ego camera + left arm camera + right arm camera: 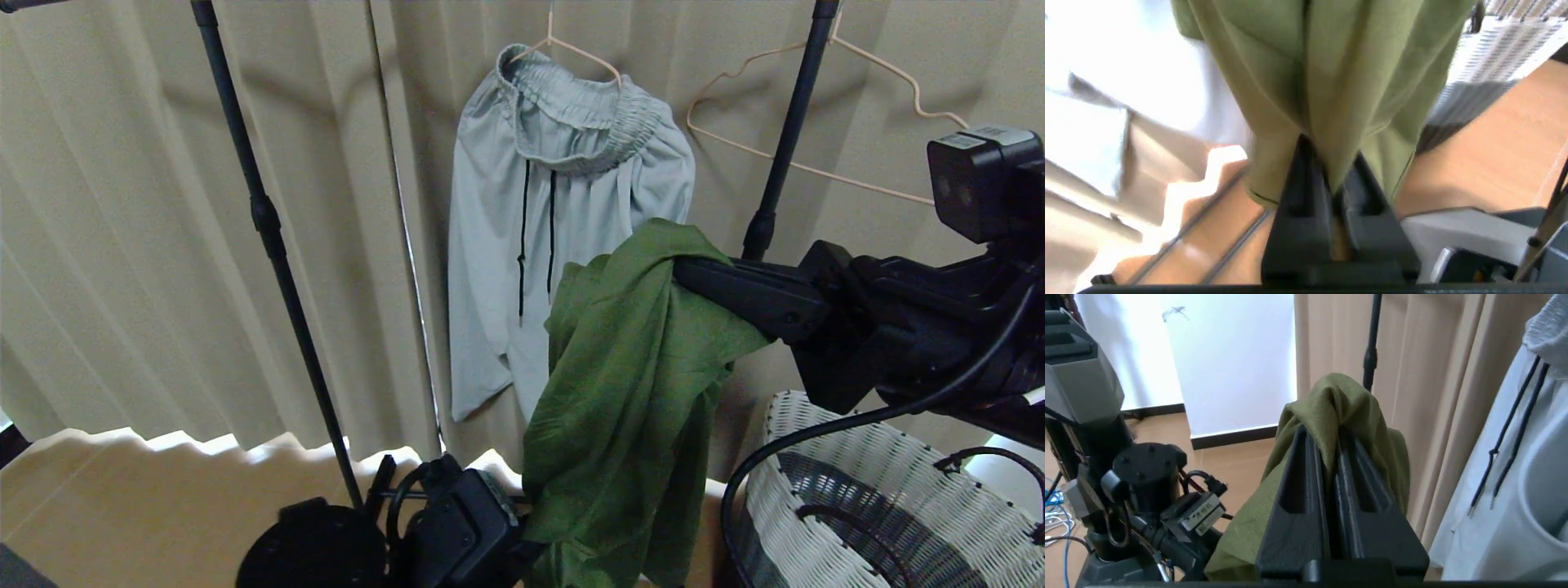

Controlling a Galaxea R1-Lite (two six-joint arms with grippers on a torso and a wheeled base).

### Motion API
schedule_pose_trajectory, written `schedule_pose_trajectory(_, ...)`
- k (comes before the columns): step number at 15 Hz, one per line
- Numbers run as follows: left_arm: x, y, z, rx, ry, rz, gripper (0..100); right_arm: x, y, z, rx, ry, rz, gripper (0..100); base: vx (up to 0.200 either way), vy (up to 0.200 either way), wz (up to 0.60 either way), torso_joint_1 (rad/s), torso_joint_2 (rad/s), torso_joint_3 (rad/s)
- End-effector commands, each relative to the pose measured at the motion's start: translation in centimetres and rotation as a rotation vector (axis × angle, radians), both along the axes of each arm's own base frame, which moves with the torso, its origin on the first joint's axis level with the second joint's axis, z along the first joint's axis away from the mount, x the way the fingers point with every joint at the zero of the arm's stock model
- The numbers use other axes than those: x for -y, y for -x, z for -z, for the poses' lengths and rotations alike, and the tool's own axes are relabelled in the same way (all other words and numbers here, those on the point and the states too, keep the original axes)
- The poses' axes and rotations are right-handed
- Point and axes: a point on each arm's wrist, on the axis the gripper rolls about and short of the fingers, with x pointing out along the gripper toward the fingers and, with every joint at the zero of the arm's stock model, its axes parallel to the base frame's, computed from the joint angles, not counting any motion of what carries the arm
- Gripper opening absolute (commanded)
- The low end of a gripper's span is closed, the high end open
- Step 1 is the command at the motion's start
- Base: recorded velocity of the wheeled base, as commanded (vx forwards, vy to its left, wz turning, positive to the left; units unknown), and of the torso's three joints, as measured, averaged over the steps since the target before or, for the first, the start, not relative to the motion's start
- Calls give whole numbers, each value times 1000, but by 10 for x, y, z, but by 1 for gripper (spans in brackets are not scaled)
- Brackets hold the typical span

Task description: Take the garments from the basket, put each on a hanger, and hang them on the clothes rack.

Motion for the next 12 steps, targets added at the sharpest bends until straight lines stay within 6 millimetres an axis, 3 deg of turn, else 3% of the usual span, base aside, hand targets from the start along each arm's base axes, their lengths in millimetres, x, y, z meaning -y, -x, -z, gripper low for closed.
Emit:
schedule_pose_trajectory(1, -13, 1, -9, 46, 22, -20, 0, 1, 0, 2, -7, 4, 4, 0, 0, 0, 0, 0, 0, 0)
schedule_pose_trajectory(4, -33, -16, -47, 131, 119, -128, 0, 18, -6, 16, -49, 33, 81, 0, 0, 0, 0, 0, 0, 0)
schedule_pose_trajectory(7, -50, -8, -100, 154, 172, -148, 0, 36, -16, 47, -114, 111, 170, 0, 0, 0, 0, 0, 0, 0)
schedule_pose_trajectory(9, -56, -1, -134, 165, 206, -143, 0, 37, -17, 72, -164, 176, 176, 0, 0, 0, 0, 0, 0, 0)
schedule_pose_trajectory(12, -55, -5, -162, 187, 238, -155, 0, 35, -20, 97, -202, 249, 178, 0, 0, 0, 0, 0, 0, 0)
